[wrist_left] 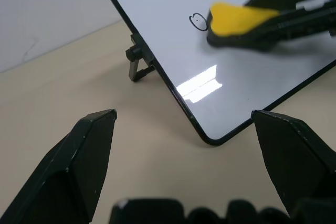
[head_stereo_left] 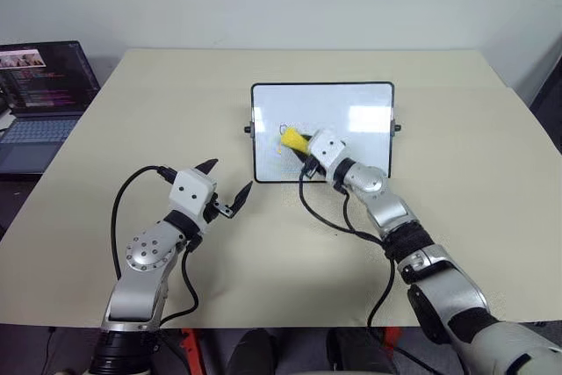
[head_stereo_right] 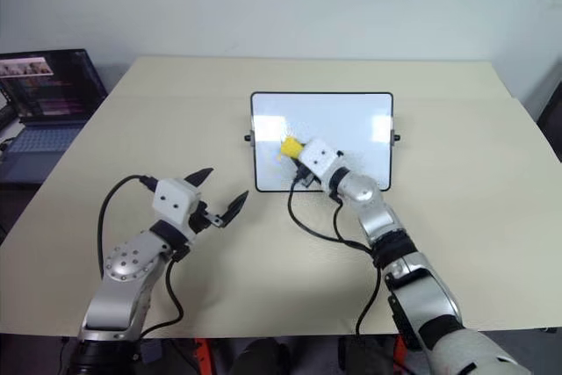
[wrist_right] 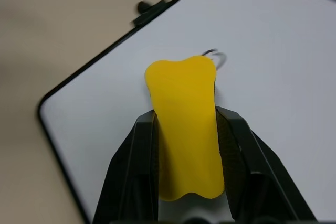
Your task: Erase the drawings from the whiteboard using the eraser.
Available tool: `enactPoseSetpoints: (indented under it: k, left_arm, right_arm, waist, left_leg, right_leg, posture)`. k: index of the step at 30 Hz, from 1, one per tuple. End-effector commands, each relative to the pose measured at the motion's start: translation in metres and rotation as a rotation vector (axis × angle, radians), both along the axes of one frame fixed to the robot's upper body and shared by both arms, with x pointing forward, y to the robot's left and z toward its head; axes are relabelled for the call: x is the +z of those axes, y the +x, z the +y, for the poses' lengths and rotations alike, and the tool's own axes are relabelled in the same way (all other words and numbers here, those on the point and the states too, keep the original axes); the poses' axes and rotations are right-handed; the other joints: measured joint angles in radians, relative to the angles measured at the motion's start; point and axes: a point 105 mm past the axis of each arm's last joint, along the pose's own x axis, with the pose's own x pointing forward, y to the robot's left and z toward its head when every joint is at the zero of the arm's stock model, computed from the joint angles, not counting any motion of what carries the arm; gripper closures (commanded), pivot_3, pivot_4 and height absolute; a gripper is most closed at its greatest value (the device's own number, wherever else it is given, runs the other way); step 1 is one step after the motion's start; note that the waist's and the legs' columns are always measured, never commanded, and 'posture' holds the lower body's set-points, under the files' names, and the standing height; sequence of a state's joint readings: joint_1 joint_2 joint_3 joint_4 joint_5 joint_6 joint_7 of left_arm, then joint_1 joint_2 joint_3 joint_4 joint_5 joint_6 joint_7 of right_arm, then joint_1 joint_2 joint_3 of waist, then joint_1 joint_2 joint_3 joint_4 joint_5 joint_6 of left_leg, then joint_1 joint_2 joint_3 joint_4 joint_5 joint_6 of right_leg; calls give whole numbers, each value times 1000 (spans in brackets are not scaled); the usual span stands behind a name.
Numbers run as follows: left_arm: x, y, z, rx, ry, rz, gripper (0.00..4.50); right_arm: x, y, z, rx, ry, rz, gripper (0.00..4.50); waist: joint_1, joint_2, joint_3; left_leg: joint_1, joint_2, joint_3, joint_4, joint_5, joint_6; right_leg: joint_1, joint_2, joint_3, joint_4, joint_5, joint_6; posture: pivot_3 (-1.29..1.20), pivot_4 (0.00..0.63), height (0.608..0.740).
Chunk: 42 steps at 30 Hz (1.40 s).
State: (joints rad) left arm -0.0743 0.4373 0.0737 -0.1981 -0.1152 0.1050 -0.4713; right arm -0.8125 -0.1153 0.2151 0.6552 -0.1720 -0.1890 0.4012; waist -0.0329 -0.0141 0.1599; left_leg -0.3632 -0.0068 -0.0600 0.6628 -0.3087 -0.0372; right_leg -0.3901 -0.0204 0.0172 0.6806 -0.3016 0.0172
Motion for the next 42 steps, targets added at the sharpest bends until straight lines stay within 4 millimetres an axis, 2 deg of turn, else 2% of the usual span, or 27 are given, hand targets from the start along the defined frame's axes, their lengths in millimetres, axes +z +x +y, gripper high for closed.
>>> enactPoseSetpoints:
  k: [1, 7, 14, 27, 33, 37, 42]
  left_arm:
    - [10, 0, -3, -13, 1, -40, 0]
    - [11, -1, -3, -14, 2, -41, 0]
    - [11, -2, -4, -13, 0, -43, 0]
    - [12, -3, -4, -9, 0, -49, 0]
    - [13, -2, -5, -12, -1, -51, 0]
    - [13, -1, -5, -15, 0, -49, 0]
    - [13, 0, -5, -19, 2, -49, 0]
  right_arm:
    - [38, 5, 5, -11, 45, -108, 3272]
    - [41, 12, 14, -22, 16, -104, 3272]
    - [23, 16, 27, -11, -95, -42, 3272]
    - [-9, -3, 32, 44, -114, 43, 3272]
    - [-23, -10, 22, 42, -121, 79, 3272]
    - [-19, -3, 11, 3, -128, 72, 3272]
    - [3, 10, 7, -31, -98, 26, 3272]
  waist:
    - [-2, 0, 0]
    - [0, 0, 0]
    - [-1, 0, 0]
    - [0, 0, 0]
    - [0, 0, 0]
    - [1, 0, 0]
    - [1, 0, 0]
  left_leg:
    - [0, 0, 0, 0, 0, 0]
    - [-1, 0, 0, -1, 0, 0]
    - [-1, 0, 0, -1, 0, 0]
    - [-1, 0, 0, 0, 0, 0]
    - [0, 0, 0, 0, 0, 0]
    - [0, 0, 0, 0, 0, 0]
    - [0, 0, 0, 1, 0, 0]
  right_leg:
    - [0, 0, 0, 0, 0, 0]
    - [0, 0, 0, -1, 0, 0]
    - [-1, 0, 0, -1, 0, 0]
    - [0, 0, 0, 0, 0, 0]
    - [0, 0, 0, 0, 0, 0]
    - [0, 0, 0, 0, 0, 0]
    - [0, 0, 0, 1, 0, 0]
  posture:
    - [0, 150, 740]
    - [0, 150, 740]
    - [0, 150, 740]
    - [0, 150, 740]
    - [0, 150, 740]
    - [0, 150, 740]
    - [0, 150, 740]
